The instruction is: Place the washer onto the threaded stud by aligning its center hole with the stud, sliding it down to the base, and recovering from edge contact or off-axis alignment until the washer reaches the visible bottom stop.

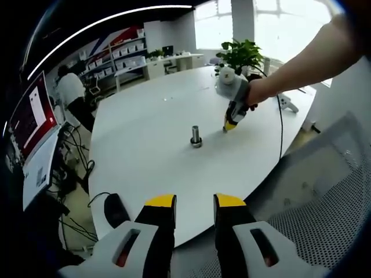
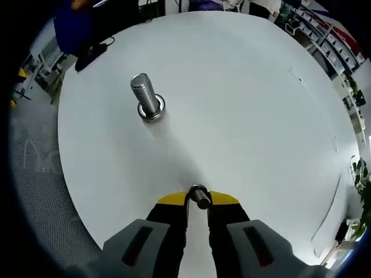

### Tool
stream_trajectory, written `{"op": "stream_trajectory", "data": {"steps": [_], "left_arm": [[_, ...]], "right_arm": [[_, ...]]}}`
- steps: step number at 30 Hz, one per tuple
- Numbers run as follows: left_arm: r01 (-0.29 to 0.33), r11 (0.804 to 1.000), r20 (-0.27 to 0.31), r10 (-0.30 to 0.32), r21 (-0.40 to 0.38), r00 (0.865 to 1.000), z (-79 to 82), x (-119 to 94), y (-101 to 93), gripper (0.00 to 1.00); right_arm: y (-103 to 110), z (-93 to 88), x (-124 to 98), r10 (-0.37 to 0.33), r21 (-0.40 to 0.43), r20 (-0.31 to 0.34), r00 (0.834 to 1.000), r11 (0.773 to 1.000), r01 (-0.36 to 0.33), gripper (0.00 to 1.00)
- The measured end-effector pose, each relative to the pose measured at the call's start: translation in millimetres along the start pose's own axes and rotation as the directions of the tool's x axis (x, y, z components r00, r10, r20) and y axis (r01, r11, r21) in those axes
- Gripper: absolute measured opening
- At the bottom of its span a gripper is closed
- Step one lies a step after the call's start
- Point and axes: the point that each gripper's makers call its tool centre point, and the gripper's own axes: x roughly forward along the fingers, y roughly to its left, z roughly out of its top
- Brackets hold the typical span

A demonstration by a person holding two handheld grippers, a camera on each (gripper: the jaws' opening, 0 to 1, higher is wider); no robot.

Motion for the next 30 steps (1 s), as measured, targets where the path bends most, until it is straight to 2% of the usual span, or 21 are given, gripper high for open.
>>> {"op": "stream_trajectory", "data": {"steps": [10,16,21,25,28,30], "left_arm": [[0.019,1.000,0.005,-0.019,0.011,1.000,0.9,-0.2,-4.3,0.24],[0.051,0.999,0.006,-0.051,0.017,0.999,1.2,0.0,-9.7,0.24],[0.067,0.998,0.021,-0.067,0.016,0.998,4.3,-1.1,-12.1,0.24],[0.088,0.996,0.025,-0.089,0.024,0.996,5.9,-0.9,-15.8,0.24],[0.096,0.995,0.032,-0.097,0.030,0.995,7.1,-2.0,-18.0,0.24],[0.098,0.995,0.038,-0.099,0.033,0.994,7.9,-2.2,-18.4,0.24]], "right_arm": [[5.9,-1.9,-7.1,-0.023,0.028,0.024,0.999,0.999,0.022,0.23],[2.7,-2.4,-20.4,-0.056,0.065,0.077,0.995,0.997,0.051,0.24],[5.7,-11.1,-31.0,-0.069,0.088,0.101,0.993,0.994,0.060,0.25],[8.5,-15.0,-41.5,-0.092,0.105,0.139,0.986,0.991,0.078,0.25],[12.8,-16.5,-53.2,-0.115,0.191,0.214,0.970,0.979,0.074,0.25],[17.2,-24.5,-59.0,-0.125,0.186,0.214,0.969,0.979,0.085,0.25]]}}
